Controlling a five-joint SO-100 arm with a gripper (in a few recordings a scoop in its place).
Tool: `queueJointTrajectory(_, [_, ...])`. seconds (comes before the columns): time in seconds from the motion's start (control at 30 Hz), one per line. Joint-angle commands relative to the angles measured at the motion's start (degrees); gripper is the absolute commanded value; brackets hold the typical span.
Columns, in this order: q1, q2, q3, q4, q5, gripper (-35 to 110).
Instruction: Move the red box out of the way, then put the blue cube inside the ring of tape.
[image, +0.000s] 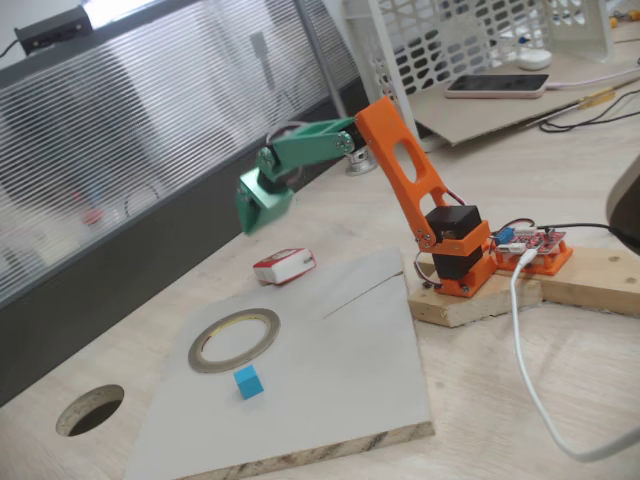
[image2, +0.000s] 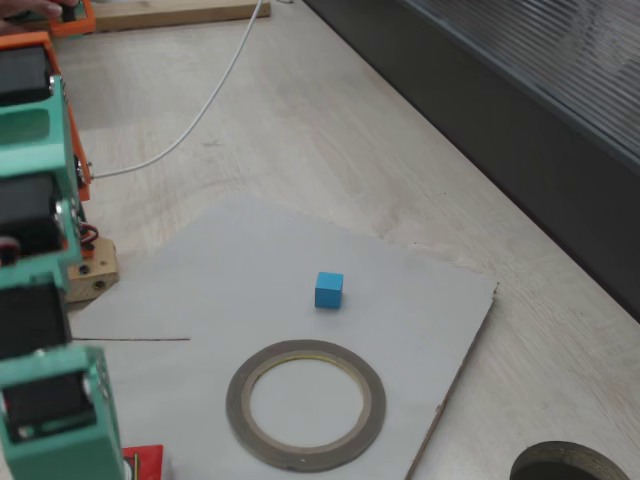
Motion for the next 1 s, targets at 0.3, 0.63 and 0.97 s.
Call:
queueJointTrajectory(0.3, [0.35,15.12,15.38,7.47,0.09,0])
queueJointTrajectory(0.63, [0.26,17.31,14.24,32.43,0.62,0])
queueJointTrajectory(0.97, [0.26,15.91,14.24,32.43,0.62,0])
